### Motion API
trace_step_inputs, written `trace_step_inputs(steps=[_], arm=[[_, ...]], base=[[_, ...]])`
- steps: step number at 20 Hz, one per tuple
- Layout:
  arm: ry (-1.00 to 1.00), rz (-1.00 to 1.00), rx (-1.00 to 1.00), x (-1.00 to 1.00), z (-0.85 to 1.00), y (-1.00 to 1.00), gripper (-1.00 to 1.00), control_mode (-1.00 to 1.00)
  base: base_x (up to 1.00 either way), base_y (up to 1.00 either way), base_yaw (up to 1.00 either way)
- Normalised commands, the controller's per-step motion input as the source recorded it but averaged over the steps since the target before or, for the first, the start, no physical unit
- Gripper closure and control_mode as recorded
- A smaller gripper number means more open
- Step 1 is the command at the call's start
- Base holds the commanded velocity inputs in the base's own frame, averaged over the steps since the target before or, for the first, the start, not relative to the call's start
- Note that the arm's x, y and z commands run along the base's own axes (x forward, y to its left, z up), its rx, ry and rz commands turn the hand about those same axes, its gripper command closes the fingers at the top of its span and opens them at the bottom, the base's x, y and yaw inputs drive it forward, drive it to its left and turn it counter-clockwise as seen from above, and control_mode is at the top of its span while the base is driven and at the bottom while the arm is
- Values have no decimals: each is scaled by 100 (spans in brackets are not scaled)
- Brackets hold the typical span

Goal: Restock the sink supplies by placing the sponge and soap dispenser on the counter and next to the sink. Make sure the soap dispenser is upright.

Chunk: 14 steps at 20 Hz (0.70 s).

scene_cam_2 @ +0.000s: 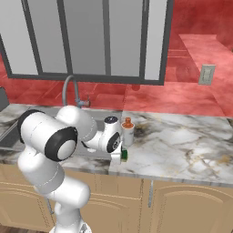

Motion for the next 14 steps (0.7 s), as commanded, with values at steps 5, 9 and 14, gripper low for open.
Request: trace_step_inputs(steps=[5, 9, 14], arm=[[0, 10, 0, 18, -21, 0, -100, -100], [-4, 11, 0, -3, -6, -2, -100, -100], [-13, 7, 0, -24, 7, 0, -100, -100]], base=[[0, 0, 0], [0, 0, 0], [0, 0, 0]])
